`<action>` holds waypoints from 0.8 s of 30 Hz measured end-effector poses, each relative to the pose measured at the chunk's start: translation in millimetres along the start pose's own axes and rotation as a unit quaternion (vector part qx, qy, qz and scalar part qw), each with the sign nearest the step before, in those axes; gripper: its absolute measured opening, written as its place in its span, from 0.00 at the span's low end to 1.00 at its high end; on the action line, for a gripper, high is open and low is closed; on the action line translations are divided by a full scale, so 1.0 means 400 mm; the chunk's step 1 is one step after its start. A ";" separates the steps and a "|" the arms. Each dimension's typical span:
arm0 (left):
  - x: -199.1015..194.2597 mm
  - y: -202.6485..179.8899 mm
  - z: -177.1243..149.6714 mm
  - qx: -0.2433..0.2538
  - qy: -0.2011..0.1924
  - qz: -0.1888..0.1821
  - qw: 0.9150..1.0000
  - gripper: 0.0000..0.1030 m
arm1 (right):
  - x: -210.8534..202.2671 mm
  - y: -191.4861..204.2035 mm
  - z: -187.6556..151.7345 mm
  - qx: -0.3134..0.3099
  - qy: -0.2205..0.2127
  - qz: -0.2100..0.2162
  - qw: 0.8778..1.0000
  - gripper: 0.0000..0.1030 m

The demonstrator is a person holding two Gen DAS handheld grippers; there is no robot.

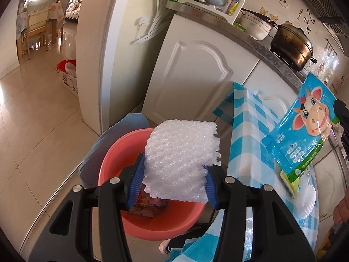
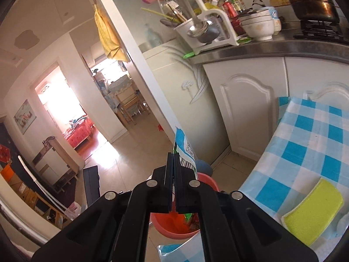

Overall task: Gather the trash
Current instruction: 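Carry the foam sleeve and cow-print packet over the red bucket with both tools, then open both tools to drop the sleeve and packet into the bucket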

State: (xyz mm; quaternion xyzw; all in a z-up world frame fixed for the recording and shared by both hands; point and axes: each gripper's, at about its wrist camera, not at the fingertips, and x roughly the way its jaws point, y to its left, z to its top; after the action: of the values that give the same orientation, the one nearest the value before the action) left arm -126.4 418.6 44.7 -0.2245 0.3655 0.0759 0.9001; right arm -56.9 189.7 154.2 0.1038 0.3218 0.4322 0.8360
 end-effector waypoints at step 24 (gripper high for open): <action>0.123 0.108 -0.075 -0.014 0.047 0.088 0.995 0.88 | 0.296 -0.013 -0.158 0.033 0.139 -0.016 0.990 0.60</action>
State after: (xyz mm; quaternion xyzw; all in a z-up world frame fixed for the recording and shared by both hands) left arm -122.5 441.6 -23.4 -0.2075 0.4247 0.1488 0.8686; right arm -43.2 273.3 50.1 0.0649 0.4508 0.4182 0.7859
